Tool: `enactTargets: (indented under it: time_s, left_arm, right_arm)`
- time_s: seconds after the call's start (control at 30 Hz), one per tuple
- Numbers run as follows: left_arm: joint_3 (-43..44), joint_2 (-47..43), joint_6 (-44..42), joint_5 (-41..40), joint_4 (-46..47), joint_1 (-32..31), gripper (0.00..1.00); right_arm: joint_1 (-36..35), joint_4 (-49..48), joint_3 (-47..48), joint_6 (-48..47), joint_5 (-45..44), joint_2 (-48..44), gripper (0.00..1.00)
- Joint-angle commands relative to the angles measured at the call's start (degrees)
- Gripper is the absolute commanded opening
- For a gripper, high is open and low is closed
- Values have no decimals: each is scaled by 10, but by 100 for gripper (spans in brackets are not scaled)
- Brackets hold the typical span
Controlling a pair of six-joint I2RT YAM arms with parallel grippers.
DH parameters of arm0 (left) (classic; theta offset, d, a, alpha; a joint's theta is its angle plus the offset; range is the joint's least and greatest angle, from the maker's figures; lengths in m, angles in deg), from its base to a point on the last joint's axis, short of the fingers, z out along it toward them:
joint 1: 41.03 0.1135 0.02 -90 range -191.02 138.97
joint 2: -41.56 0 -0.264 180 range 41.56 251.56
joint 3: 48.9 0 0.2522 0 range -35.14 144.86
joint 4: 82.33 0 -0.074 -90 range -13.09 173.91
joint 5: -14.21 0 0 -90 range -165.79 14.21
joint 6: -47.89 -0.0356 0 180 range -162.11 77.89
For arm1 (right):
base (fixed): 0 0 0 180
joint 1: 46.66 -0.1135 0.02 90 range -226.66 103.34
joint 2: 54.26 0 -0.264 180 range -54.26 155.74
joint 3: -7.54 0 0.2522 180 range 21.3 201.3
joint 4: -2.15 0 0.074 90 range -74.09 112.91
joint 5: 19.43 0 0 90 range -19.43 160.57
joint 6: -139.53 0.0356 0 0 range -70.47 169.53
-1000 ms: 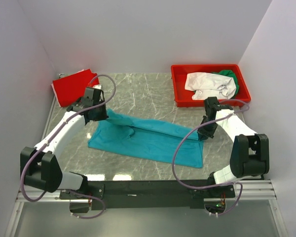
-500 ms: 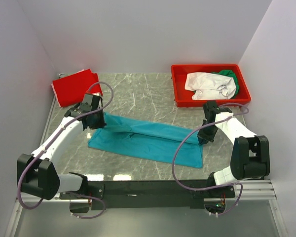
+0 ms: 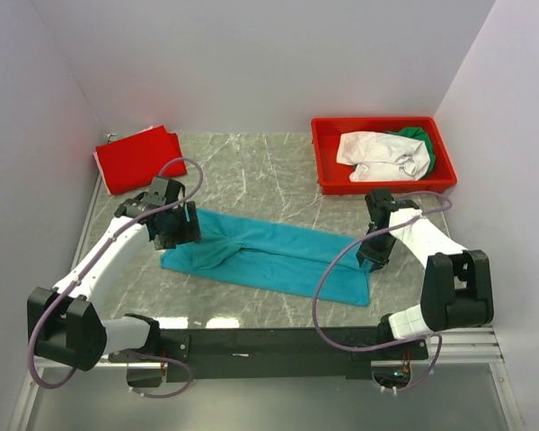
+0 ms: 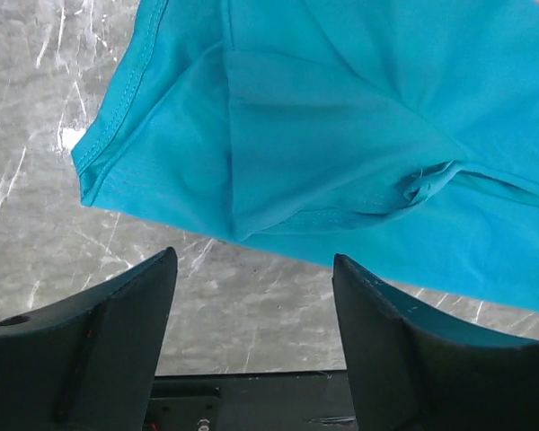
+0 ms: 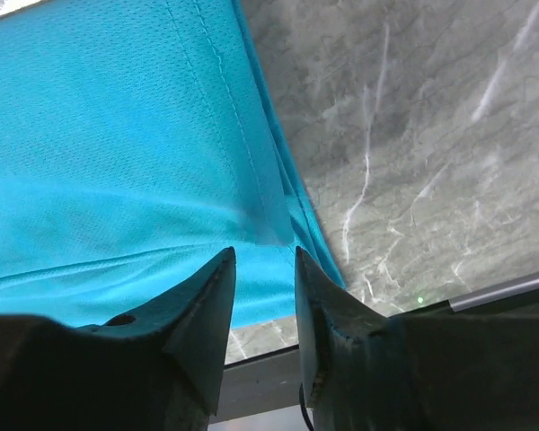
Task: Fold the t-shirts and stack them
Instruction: Fold the tshirt
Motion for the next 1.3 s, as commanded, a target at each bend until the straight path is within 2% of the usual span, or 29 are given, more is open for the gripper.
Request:
enactTargets:
  time_s: [0.0,0.13,0.27,0.37,0.63,0.73,1.0,1.27]
  left_arm:
    - [32,16,8,-6,22,-1,76]
    - [75,68,9,21,69,-2,71]
    - [82,106,-19,67,135,-6,69]
    - [88,166,-40,115,140,-13,68]
    - [90,213,-46,193,184,-45,68]
    - [97,226,-41,198,187,-70,68]
    - [114,264,-28,142,142,-102,68]
    - [110,250,-31,169,137,-123,68]
  right_arm:
    - [-9,13,31,8,-22,-26,41]
    - [-19,9,63,10,-15,-24,41]
    - [-36,2,82,14,-9,-2,41]
    - [-52,-9,86,23,3,11,41]
    - [-81,-27,92,33,17,38,41]
    - [-82,-27,94,30,15,44,41]
    - [-82,-29,90,19,14,49,41]
    - [-82,-35,79,17,17,46,41]
